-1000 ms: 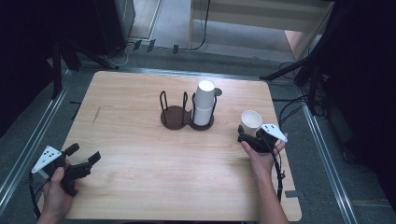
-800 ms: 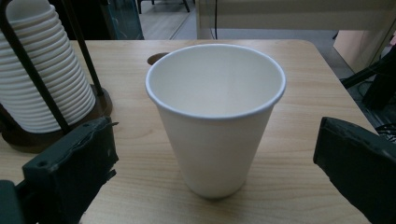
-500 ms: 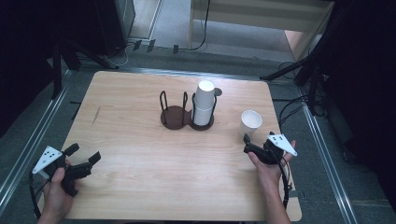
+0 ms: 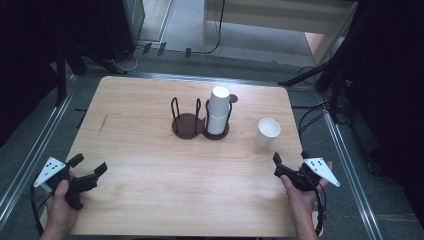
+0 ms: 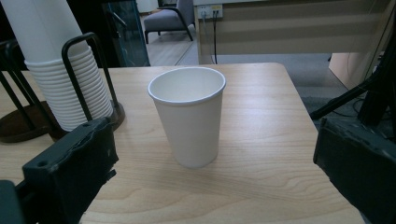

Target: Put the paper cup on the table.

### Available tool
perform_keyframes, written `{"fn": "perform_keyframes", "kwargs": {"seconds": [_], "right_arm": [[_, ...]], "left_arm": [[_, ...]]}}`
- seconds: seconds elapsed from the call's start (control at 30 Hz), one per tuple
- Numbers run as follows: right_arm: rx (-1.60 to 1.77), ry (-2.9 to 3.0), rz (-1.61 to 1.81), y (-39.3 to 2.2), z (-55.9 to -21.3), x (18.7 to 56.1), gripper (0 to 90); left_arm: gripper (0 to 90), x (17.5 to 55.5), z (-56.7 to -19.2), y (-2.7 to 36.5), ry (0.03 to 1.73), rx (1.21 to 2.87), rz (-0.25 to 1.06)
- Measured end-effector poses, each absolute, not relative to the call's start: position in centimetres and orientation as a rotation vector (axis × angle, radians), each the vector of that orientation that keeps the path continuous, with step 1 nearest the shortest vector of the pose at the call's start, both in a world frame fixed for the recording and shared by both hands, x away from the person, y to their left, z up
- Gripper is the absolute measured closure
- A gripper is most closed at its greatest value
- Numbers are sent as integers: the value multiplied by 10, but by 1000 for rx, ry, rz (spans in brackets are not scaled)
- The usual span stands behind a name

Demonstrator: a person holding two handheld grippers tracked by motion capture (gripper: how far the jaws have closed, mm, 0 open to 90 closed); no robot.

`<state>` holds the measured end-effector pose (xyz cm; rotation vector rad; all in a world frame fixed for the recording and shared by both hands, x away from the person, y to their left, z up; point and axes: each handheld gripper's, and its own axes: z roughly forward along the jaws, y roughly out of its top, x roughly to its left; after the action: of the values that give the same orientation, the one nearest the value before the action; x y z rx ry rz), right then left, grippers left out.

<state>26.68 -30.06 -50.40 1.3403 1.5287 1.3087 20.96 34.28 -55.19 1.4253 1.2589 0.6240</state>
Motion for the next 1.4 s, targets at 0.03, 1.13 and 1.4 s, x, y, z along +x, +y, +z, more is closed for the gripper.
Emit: {"fn": "perform_keyframes", "kwargs": {"seconds": [0.03,1.13,1.4], "right_arm": [[1336,1524,1306,-303,-504,264,0],[1402,1519,1179,-360,-532,216,0],[1416,1496,1195,-361,-539,214,0]], "left_arm": [[0,210,-552,343,1260,1423,624],[0,209,-552,344,1264,1418,615],[0,211,-552,344,1281,1431,606]]}}
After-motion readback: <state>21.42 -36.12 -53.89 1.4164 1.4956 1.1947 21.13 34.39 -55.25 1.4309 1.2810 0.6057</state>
